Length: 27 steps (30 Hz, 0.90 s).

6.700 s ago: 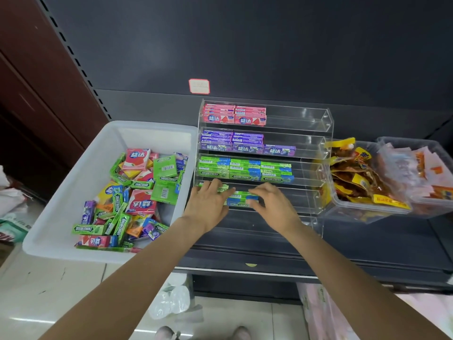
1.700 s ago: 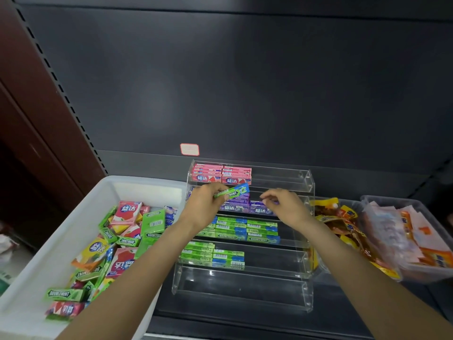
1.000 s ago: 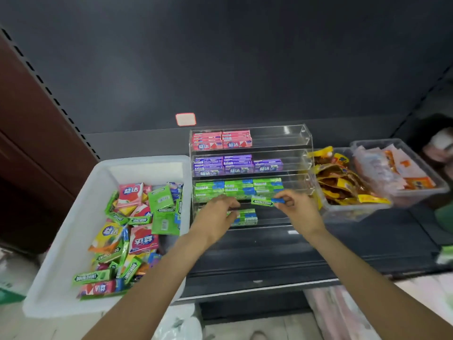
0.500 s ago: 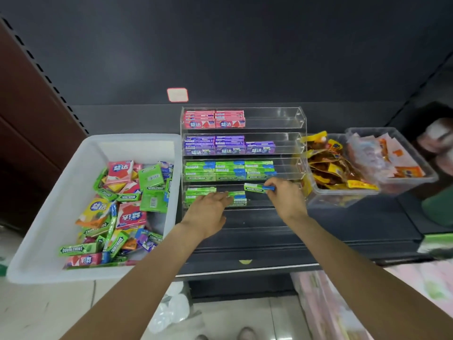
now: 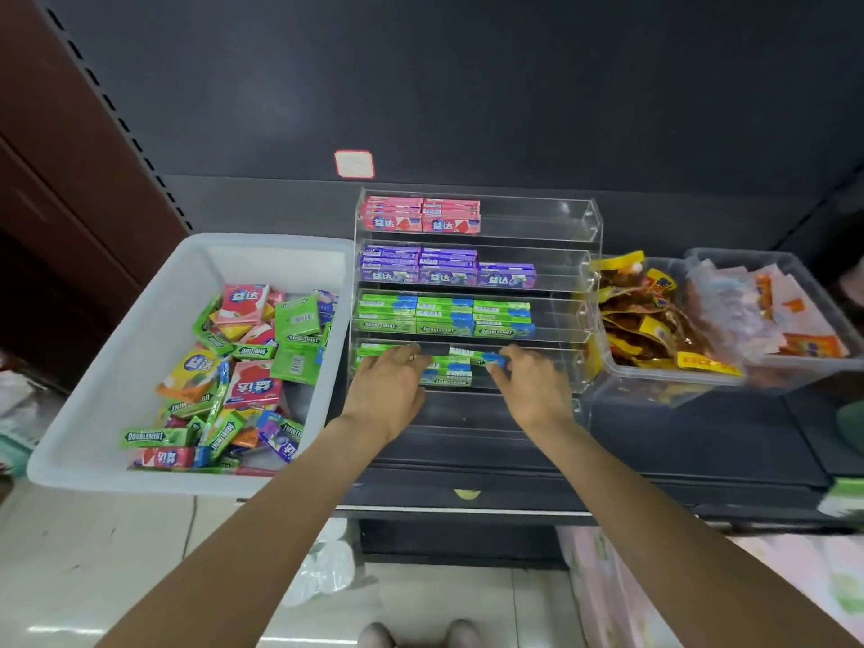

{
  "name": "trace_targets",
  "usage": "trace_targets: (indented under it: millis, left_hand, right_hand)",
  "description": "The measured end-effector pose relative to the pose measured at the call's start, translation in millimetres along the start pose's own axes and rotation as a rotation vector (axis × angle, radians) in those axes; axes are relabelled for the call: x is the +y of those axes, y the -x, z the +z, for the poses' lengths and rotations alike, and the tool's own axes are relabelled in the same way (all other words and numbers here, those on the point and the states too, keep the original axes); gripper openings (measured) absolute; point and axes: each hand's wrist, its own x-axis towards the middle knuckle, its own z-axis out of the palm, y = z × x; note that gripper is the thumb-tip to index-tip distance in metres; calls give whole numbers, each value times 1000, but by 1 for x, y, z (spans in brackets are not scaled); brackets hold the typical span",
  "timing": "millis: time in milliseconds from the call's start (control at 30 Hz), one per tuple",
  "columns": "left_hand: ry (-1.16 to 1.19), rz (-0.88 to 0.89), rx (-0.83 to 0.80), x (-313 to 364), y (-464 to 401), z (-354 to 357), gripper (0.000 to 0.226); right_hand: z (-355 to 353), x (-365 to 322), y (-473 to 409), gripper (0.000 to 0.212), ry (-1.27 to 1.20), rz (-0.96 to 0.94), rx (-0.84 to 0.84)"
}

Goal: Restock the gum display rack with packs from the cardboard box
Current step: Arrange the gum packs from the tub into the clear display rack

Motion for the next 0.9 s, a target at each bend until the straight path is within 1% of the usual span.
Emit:
trace_targets:
  millis: [100, 200, 300, 433, 567, 700, 800, 900]
  left_hand:
    - [-37, -90, 37, 2, 2, 3, 50]
    - [-5, -179, 18, 1, 5, 5, 52]
    - [21, -185, -2, -1, 7, 6, 54]
    - [68, -183, 24, -1, 9, 3, 49]
    - [136, -167, 159, -3, 15, -8, 43]
    - [217, -151, 327, -19, 32, -28, 37]
    - [260, -195, 427, -53, 53, -42, 32]
    - [278, -303, 454, -104, 74, -48, 29]
  right_hand:
    - [2, -5, -1, 46, 22, -79, -77]
    - [5, -15, -4, 51, 44, -186, -132]
    - [8, -22, -4, 51, 49, -249, -163]
    - [5, -25, -3, 50, 31, -242, -147]
    - [-4, -33, 2, 46, -40, -257, -122]
    - [-14, -63, 8, 40, -162, -320, -108]
    - [-16, -100, 12, 36, -248, -389, -92]
    - [-9, -146, 15, 30, -278, -453, -93]
